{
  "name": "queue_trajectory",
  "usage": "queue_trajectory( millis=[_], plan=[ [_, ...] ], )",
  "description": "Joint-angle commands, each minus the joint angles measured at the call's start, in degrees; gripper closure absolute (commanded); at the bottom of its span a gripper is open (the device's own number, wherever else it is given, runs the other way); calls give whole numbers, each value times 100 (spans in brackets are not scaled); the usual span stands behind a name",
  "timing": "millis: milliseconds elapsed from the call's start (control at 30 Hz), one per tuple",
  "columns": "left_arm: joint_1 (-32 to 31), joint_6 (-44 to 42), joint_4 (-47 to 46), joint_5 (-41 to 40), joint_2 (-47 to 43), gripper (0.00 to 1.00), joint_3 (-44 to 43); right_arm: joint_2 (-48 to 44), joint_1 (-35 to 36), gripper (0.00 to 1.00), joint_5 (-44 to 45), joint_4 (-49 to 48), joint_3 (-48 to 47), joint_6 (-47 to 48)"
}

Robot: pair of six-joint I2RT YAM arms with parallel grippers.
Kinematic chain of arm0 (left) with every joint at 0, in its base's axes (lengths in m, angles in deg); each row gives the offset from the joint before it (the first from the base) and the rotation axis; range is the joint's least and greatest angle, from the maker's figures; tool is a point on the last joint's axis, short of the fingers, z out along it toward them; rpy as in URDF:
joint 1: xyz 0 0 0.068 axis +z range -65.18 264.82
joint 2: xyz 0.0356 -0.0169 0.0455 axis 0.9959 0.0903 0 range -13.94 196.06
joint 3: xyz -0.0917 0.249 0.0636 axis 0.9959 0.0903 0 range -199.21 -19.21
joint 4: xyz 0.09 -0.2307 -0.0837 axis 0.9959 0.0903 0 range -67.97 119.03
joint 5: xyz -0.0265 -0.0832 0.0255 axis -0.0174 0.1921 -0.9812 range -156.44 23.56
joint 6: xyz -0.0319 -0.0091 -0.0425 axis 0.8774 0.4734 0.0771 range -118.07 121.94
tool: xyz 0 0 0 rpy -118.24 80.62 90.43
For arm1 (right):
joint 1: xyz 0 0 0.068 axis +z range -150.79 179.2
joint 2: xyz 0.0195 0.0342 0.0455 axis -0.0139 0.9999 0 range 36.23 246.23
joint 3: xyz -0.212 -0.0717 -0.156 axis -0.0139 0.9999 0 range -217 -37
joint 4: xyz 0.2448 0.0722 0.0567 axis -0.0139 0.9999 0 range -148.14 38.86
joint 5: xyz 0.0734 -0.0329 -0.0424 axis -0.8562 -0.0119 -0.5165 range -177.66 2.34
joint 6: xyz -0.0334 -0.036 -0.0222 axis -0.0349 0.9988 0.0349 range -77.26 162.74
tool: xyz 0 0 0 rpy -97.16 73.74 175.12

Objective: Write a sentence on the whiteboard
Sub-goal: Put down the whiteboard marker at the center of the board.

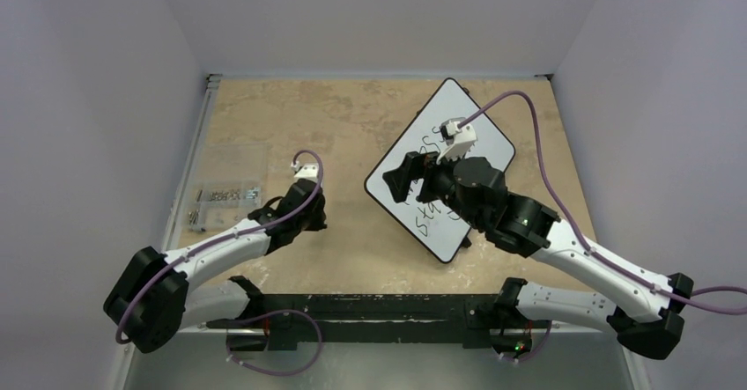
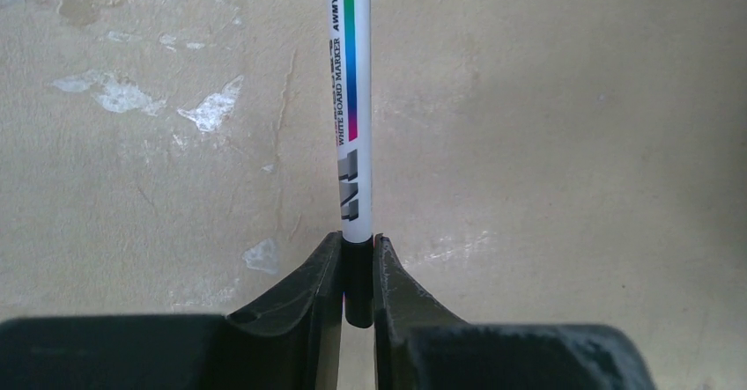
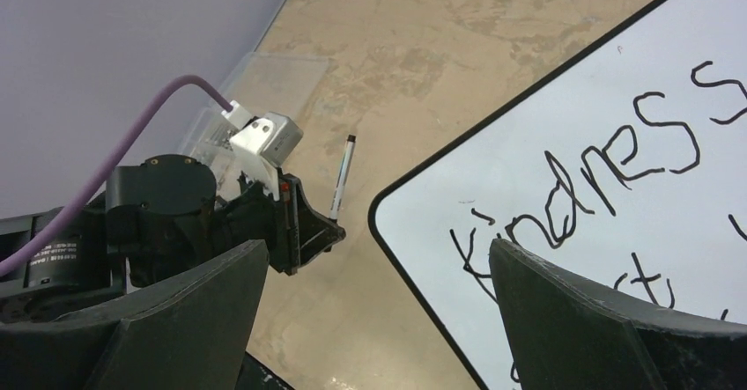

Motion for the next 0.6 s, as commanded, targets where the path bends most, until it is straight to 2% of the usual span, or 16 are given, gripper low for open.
queue_trajectory(
  millis=[0, 133, 233, 300, 433, 567],
  plan=[
    [88, 234, -551, -335, 227, 86, 131, -174, 7, 1, 174, -11, 109, -76],
    [131, 236, -606, -389, 392, 80, 142, -140, 8, 1, 149, -4, 131, -88],
    [137, 180, -584, -325, 437, 72, 117, -98, 7, 1, 136, -17, 132, -85],
    [142, 162, -559, -321, 442, 65, 99, -64, 7, 1, 126, -31, 132, -79],
    [142, 134, -392, -261, 283, 42, 54, -23, 3, 1, 129, -45, 134, -50],
    [138, 153, 29, -233, -378, 29, -73, -40, 7, 1, 198, -52, 140, 35]
  ],
)
